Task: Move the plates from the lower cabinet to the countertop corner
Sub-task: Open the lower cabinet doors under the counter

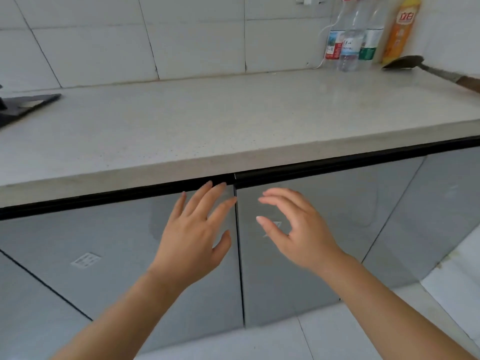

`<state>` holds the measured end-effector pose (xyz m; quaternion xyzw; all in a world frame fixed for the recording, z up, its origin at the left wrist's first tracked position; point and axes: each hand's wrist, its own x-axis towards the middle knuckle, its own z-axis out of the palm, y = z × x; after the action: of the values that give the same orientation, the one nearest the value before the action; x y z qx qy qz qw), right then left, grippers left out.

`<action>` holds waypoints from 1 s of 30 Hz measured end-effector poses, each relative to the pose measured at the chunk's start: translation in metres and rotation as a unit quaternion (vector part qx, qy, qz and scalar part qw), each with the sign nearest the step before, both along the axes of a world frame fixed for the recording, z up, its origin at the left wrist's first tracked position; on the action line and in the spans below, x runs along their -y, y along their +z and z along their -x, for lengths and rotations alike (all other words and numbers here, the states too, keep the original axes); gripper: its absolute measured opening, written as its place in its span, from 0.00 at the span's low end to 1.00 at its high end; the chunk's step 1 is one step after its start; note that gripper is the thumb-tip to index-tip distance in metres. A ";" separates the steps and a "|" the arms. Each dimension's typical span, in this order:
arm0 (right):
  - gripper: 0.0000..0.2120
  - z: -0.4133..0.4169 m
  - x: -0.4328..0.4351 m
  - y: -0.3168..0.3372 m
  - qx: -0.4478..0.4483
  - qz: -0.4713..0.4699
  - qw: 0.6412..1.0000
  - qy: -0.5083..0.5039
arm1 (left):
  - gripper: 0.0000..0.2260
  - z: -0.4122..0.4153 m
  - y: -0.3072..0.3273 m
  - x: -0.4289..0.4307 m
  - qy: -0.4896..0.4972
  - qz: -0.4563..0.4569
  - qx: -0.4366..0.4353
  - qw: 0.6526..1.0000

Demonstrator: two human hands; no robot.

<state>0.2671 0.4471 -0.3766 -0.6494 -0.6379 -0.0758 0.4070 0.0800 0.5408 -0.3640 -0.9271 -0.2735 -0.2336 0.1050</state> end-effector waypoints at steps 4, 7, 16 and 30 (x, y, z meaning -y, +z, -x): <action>0.18 -0.003 -0.013 -0.016 0.051 -0.075 0.996 -0.023 | 0.23 0.000 -0.015 -0.004 0.008 -0.060 0.011 0.998; 0.18 0.003 -0.021 -0.019 0.084 -0.106 0.990 -0.033 | 0.24 -0.001 -0.020 -0.005 0.023 -0.064 -0.003 0.998; 0.22 0.008 -0.037 -0.018 0.135 -0.114 0.977 -0.117 | 0.26 0.007 -0.011 -0.016 0.035 -0.091 0.005 0.995; 0.23 0.015 -0.062 -0.038 0.110 -0.196 0.967 -0.124 | 0.33 0.008 -0.033 -0.030 0.044 -0.080 0.026 0.995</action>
<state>0.2518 0.5093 -0.4147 -0.6188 -0.5659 -0.3199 0.4410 0.0723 0.5705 -0.3966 -0.8962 -0.2974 -0.2743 0.1819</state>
